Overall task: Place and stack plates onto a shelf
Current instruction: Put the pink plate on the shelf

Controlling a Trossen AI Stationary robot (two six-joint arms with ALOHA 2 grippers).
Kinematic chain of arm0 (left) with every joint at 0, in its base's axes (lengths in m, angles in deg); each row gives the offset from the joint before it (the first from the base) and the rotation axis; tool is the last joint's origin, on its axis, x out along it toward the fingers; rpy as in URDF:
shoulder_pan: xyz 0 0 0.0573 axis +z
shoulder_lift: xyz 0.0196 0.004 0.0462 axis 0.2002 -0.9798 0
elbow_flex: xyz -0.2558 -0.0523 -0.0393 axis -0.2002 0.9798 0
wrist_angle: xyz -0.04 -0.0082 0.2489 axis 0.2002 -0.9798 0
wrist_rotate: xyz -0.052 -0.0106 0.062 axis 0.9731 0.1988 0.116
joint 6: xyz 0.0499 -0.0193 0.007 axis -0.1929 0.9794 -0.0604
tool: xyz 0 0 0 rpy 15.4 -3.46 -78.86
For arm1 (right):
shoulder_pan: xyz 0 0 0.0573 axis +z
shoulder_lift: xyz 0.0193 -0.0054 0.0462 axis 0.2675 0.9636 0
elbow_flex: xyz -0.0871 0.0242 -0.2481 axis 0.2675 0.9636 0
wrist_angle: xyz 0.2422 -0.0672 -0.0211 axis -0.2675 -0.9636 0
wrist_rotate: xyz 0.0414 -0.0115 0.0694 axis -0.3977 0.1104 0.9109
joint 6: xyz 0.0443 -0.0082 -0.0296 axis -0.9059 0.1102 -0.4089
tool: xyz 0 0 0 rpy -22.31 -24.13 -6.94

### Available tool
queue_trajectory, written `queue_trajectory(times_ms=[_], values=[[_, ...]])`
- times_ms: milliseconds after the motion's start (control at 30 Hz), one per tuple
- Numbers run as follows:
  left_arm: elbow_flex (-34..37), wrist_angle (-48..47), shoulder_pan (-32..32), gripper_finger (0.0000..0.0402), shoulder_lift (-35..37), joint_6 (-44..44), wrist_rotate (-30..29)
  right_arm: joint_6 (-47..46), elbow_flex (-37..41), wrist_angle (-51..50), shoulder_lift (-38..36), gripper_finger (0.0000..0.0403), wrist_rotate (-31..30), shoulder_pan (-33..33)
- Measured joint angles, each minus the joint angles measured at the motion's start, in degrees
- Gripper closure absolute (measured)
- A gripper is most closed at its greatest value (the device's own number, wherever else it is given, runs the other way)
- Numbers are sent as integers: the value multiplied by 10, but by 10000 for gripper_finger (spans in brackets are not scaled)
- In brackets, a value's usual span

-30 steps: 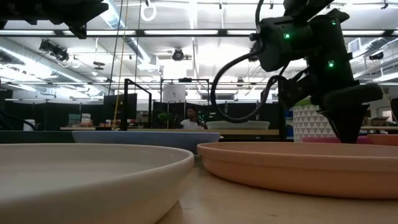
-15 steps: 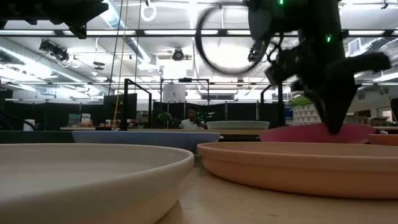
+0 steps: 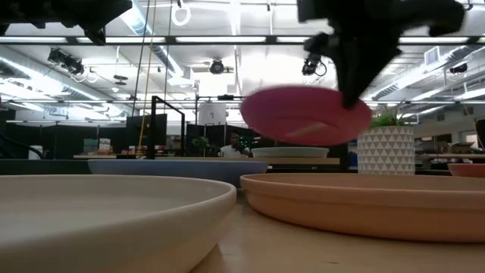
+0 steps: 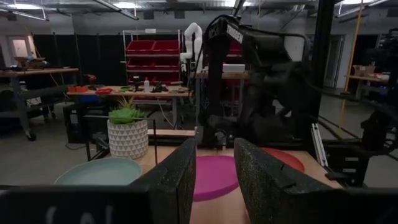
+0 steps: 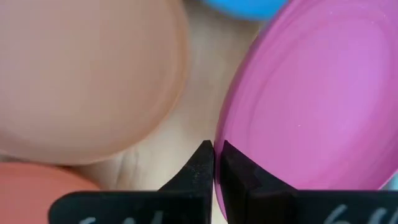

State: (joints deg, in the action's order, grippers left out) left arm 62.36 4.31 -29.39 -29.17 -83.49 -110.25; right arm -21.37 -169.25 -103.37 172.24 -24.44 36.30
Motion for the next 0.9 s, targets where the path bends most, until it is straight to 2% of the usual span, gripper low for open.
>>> queue_trajectory(times_ms=[133,267,467,600,700,900], values=[[-3,-3,0,285,-23,-4,0,38,-19,15,0,383,-7,-21],[-36,-47,0,285,-91,-44,0,96,-25,12,0,383,8,-49],[-66,-45,0,285,-210,-219,-4,157,-38,10,0,383,76,-89],[-67,4,-1,279,-290,-244,-89,183,-38,8,-1,383,98,-102],[-75,4,-4,252,-343,-244,-121,195,-38,8,-6,383,109,-108],[-143,-8,-5,173,-447,-239,-126,204,-47,10,-8,383,123,-109]])
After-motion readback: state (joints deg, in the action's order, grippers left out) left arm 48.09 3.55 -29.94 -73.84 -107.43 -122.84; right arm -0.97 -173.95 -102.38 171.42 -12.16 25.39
